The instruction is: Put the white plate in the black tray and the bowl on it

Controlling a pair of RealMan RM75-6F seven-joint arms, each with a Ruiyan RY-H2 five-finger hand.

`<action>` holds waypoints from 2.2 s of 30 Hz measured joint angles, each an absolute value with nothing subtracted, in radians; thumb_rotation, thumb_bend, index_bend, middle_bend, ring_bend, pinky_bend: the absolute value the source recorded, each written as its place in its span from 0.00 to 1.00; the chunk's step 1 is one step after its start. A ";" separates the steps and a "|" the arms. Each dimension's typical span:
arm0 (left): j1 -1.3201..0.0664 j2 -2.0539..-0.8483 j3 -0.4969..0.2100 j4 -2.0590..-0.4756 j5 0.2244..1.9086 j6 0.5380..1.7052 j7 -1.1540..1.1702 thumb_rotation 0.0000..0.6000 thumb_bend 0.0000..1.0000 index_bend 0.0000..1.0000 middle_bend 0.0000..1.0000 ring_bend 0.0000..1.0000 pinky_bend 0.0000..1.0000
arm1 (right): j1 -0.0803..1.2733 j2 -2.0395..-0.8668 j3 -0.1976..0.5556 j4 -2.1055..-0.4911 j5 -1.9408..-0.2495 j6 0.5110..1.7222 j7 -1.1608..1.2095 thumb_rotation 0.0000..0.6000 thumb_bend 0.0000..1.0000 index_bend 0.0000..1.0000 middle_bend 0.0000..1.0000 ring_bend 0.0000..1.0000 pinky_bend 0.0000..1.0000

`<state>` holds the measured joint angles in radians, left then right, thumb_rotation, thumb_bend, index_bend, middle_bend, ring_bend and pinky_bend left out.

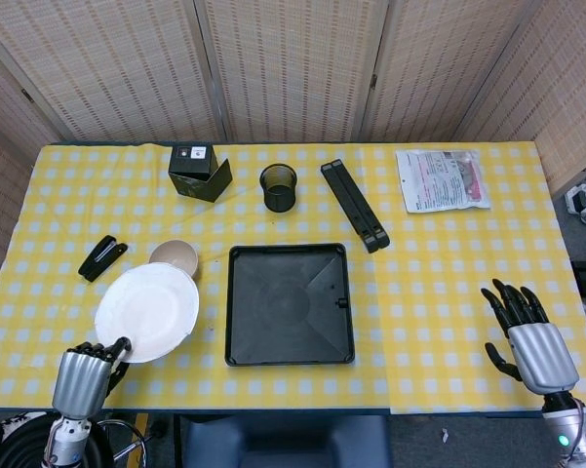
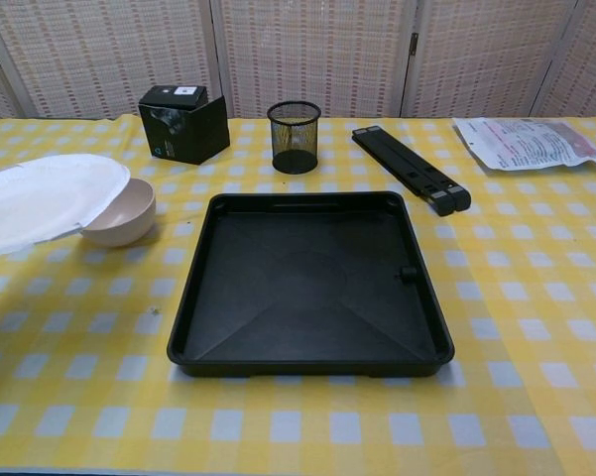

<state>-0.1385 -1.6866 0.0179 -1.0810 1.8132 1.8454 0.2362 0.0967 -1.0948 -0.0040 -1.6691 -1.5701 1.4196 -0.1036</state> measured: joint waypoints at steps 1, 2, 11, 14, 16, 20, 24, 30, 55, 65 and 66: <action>-0.145 -1.687 0.018 -1.094 1.819 1.837 0.248 1.00 0.49 0.65 1.00 1.00 1.00 | 0.097 -1.095 -0.005 -1.669 -1.571 1.419 -0.103 1.00 0.41 0.00 0.00 0.00 0.00; -0.152 -1.688 0.017 -1.107 1.824 1.828 0.262 1.00 0.49 0.65 1.00 1.00 1.00 | 0.097 -1.095 -0.005 -1.669 -1.571 1.418 -0.103 1.00 0.41 0.00 0.00 0.00 0.00; -0.244 -1.713 -0.004 -1.231 1.871 1.702 0.402 1.00 0.49 0.65 1.00 1.00 1.00 | 0.098 -1.090 -0.007 -1.669 -1.575 1.417 -0.091 1.00 0.41 0.00 0.00 0.00 0.00; -0.270 -1.733 -0.013 -1.257 1.877 1.660 0.440 1.00 0.49 0.65 1.00 1.00 1.00 | 0.096 -1.084 -0.008 -1.669 -1.577 1.421 -0.080 1.00 0.40 0.00 0.00 0.00 0.00; -0.286 -1.747 -0.019 -1.269 1.878 1.632 0.462 1.00 0.49 0.65 1.00 1.00 1.00 | 0.095 -1.081 -0.009 -1.669 -1.579 1.424 -0.073 1.00 0.40 0.00 0.00 0.00 0.00; -0.320 -1.777 -0.032 -1.286 1.873 1.574 0.493 1.00 0.49 0.65 1.00 1.00 1.00 | 0.091 -1.073 -0.011 -1.668 -1.583 1.431 -0.060 1.00 0.41 0.00 0.00 0.00 0.00; -0.362 -1.823 -0.052 -1.282 1.866 1.527 0.501 1.00 0.49 0.65 1.00 1.00 1.00 | 0.083 -1.065 -0.014 -1.667 -1.585 1.443 -0.047 1.00 0.41 0.00 0.00 0.00 0.00; -0.414 -1.885 -0.081 -1.232 1.843 1.472 0.486 1.00 0.49 0.65 1.00 1.00 1.00 | 0.069 -1.053 -0.013 -1.661 -1.575 1.459 -0.027 1.00 0.41 0.00 0.00 0.00 0.00; -0.561 -2.148 -0.135 -0.854 1.713 1.354 0.377 1.00 0.48 0.62 1.00 1.00 1.00 | 0.061 -1.023 0.007 -1.644 -1.524 1.444 0.038 1.00 0.41 0.00 0.00 0.00 0.00; -0.576 -2.193 -0.122 -0.813 1.679 1.351 0.348 1.00 0.39 0.36 1.00 1.00 1.00 | 0.060 -1.022 0.007 -1.647 -1.526 1.442 0.036 1.00 0.41 0.00 0.00 0.00 0.00; -0.575 -2.189 -0.121 -0.825 1.673 1.342 0.351 1.00 0.33 0.30 1.00 1.00 1.00 | 0.060 -1.021 0.007 -1.647 -1.527 1.441 0.037 1.00 0.41 0.00 0.00 0.00 0.00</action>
<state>-0.5752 -2.1890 -0.1209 -0.8247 1.6729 1.3415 0.3511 0.0597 -1.0211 0.0068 -1.6470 -1.5273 1.4413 0.0371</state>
